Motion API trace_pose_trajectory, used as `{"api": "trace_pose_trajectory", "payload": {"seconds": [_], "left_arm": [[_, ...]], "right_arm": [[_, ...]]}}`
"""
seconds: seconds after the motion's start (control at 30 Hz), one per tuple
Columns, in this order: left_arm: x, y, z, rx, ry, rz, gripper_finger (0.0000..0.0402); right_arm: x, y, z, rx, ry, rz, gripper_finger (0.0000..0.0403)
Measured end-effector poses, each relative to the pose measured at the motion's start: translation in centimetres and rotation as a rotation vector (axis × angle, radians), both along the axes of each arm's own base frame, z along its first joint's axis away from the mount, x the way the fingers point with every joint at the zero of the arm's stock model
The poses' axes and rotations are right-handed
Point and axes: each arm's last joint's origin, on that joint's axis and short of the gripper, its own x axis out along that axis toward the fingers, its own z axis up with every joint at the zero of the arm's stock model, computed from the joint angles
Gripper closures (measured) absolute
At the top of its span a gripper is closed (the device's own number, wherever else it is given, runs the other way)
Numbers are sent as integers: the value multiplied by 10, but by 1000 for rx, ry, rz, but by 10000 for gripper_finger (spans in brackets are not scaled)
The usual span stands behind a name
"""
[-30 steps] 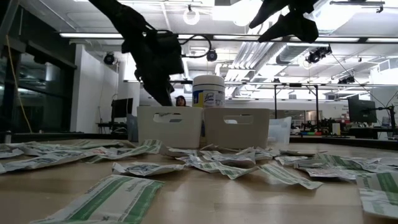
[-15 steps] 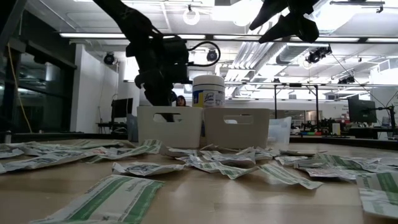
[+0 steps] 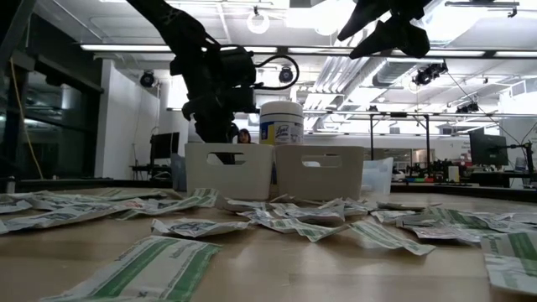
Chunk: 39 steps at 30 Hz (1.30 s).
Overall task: Pick & Place First Aid Supplies
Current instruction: Put the wipe into the gray bin
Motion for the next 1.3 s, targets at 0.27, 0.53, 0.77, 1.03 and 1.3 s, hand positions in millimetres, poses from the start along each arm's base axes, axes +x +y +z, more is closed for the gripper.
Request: {"api": "trace_pose_trajectory", "payload": {"seconds": [0.27,0.53,0.77,1.03,1.3], "left_arm": [[-1,0,10,22,21,12,296],[11,-11,51,103,9,-53,296],[17,-35,61,102,-8,-69,295],[7,-66,83,132,-114,-59,295],[-7,-96,90,162,-186,-3,295]], "right_arm": [[-1,2,-2,45,33,62,219],[-10,11,-11,109,152,118,219],[-36,33,-26,255,313,-46,219],[-56,73,-39,307,338,38,219],[-69,97,-86,464,296,98,219]]}}
